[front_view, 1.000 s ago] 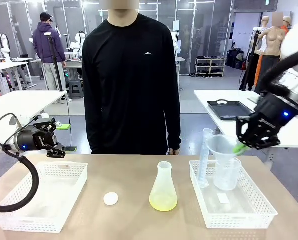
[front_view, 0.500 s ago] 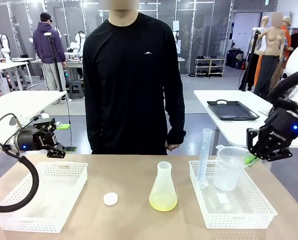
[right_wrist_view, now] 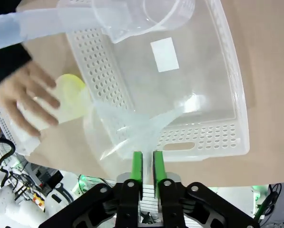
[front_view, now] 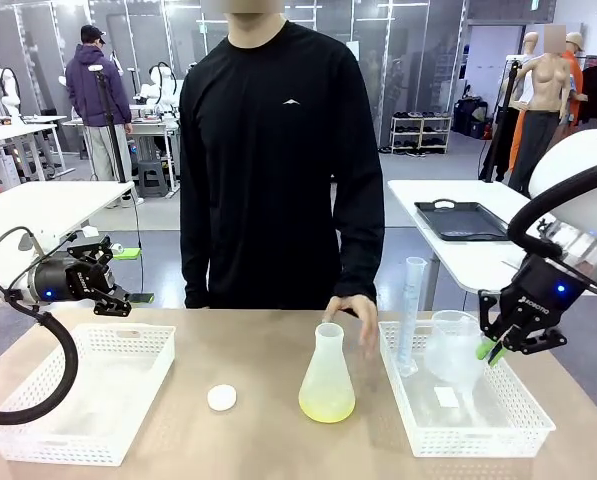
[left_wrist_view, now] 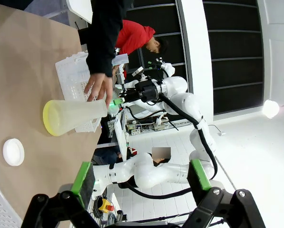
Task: Prepare the solutions needed for the experiment.
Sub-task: Once the solution is in the Big flask , pick up the Plastic Funnel and place it back into the right Organizing basket.
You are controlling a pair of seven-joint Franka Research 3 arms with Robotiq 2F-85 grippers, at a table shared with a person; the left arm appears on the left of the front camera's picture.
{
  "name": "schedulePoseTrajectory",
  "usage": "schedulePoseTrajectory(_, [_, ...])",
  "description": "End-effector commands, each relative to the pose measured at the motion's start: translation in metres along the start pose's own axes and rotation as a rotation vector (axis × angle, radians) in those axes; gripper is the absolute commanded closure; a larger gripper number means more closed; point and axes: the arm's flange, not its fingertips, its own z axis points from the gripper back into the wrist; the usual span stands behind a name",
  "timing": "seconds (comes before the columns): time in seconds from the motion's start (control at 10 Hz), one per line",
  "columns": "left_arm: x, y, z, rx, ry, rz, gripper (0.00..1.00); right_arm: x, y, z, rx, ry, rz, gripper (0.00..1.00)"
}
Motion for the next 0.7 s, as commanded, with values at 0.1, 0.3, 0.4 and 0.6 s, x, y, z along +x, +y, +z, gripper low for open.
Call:
schedulePoseTrajectory(0.1, [0.000, -0.003, 0.000, 0.003, 0.004, -0.006, 0.00, 0.008, 0.007, -0.013, -0.029, -0.024, -0.079, 0.56])
schedulePoseTrajectory(0.3, [0.000, -0.003, 0.000, 0.003, 0.004, -0.006, 0.00, 0.017, 0.012, -0.021, -0.032, -0.025, -0.080, 0.36])
schedulePoseTrajectory(0.4, [0.000, -0.003, 0.000, 0.003, 0.004, -0.006, 0.00, 0.008, 0.000, -0.013, -0.013, -0.008, -0.053, 0.31])
schedulePoseTrajectory(0.6, [0.000, -0.003, 0.000, 0.003, 0.004, -0.006, 0.00, 0.008, 0.000, -0.013, -0.013, -0.008, -0.053, 0.31])
